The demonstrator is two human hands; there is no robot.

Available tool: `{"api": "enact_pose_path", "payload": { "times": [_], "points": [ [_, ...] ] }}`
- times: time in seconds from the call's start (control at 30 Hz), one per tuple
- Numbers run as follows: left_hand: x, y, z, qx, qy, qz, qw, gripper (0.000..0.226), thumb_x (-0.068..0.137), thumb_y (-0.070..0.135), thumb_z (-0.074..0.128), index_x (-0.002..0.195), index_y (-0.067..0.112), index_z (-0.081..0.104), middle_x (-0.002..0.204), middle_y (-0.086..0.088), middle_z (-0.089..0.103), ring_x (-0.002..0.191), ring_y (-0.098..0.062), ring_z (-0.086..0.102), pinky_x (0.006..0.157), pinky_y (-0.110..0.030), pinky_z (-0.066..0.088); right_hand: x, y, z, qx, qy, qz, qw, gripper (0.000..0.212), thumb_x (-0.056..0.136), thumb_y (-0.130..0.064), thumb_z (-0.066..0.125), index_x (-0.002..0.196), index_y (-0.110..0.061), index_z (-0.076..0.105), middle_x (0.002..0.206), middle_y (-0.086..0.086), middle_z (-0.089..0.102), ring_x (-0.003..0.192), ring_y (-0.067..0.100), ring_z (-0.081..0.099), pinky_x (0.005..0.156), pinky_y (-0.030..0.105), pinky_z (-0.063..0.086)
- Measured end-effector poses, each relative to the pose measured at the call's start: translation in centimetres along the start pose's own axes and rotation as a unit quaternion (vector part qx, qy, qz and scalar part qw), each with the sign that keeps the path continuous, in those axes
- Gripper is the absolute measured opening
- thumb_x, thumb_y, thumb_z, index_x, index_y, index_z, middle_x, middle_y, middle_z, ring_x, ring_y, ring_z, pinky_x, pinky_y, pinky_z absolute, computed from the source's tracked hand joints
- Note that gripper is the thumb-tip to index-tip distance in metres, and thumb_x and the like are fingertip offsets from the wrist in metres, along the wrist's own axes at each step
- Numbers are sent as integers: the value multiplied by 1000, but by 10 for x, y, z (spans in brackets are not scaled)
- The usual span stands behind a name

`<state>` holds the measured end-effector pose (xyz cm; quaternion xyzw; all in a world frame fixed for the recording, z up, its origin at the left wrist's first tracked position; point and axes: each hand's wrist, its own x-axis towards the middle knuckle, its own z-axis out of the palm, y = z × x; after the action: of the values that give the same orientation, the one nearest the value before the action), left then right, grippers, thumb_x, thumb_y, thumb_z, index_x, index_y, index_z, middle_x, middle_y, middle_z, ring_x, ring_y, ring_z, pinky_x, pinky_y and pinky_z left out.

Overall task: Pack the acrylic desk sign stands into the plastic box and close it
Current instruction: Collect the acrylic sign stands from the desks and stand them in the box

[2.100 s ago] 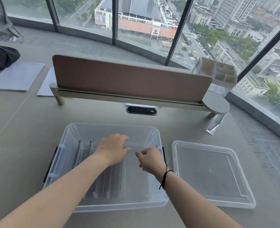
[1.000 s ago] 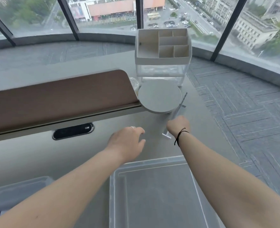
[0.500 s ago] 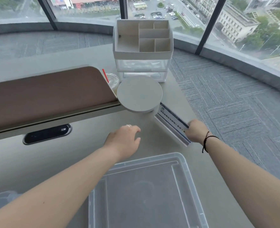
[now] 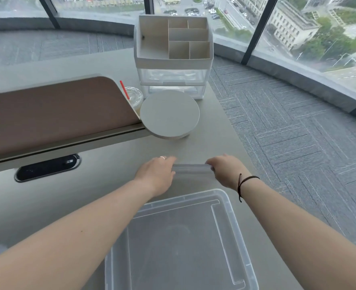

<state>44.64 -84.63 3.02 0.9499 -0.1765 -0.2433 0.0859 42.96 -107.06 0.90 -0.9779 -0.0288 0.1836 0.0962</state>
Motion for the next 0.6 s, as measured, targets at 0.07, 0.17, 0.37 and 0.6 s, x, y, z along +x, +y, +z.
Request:
{"api": "enact_pose_path", "payload": {
  "times": [0.07,0.17,0.37,0.6],
  "points": [
    [-2,-8,5,7,-3,-11,1000,29,100,24,38,121,23,57,122,-7,61,108,-33,58,85,-38,48,-7,-13,3,-8,22,-26,999,37,85,-3,48,108,-24,69,94,13,70,88,39,64,67,34,49],
    [-12,-20,9,-3,4,-12,1000,25,95,14,36,99,22,60,104,-6,63,90,-34,59,76,-38,49,-17,-29,5,-17,46,-51,997,36,85,-4,49,111,-22,67,93,12,71,85,40,64,68,39,55],
    [-45,-42,-2,-38,85,5,996,22,92,13,40,98,22,59,98,-3,64,85,-33,61,74,-42,53,-40,-63,-14,-62,77,-73,992,25,85,-5,50,102,-17,63,80,12,65,75,40,60,58,35,45],
    [-117,-78,-25,-20,154,16,988,24,87,7,44,97,24,58,90,5,63,82,-28,59,66,-37,49,-71,-122,-41,-71,93,-124,985,21,91,-12,45,101,-17,63,80,11,66,75,38,60,61,38,50]
  ]
}}
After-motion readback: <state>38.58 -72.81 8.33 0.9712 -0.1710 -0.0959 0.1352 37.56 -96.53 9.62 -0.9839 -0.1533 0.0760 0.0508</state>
